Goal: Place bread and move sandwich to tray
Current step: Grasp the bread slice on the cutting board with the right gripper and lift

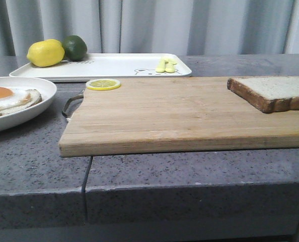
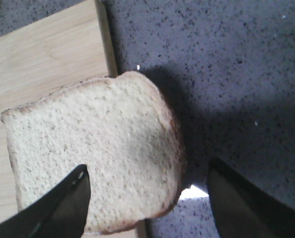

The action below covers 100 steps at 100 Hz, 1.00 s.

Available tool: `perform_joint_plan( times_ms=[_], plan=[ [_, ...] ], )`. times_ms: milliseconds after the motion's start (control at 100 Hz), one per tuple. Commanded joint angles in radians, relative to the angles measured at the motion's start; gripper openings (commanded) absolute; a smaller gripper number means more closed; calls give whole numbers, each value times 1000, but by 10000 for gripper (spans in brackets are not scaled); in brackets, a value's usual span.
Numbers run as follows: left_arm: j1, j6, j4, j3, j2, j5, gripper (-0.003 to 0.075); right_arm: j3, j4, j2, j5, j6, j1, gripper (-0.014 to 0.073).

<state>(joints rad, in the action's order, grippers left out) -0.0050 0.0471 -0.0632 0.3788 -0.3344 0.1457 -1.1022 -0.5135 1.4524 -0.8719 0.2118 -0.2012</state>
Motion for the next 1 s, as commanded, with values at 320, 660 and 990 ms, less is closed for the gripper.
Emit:
perform_joint_plan(
  times_ms=[320, 660, 990],
  plan=[
    [2, -8, -9, 38, -15, -146, -20, -152, -95, 153, -72, 114, -12, 507],
    [2, -8, -9, 38, -17, -146, -20, -163, -141, 213, -132, 141, -15, 445],
    [2, -8, -9, 38, -17, -146, -20, -163, -155, 216, -216, 141, -84, -62]
  ],
)
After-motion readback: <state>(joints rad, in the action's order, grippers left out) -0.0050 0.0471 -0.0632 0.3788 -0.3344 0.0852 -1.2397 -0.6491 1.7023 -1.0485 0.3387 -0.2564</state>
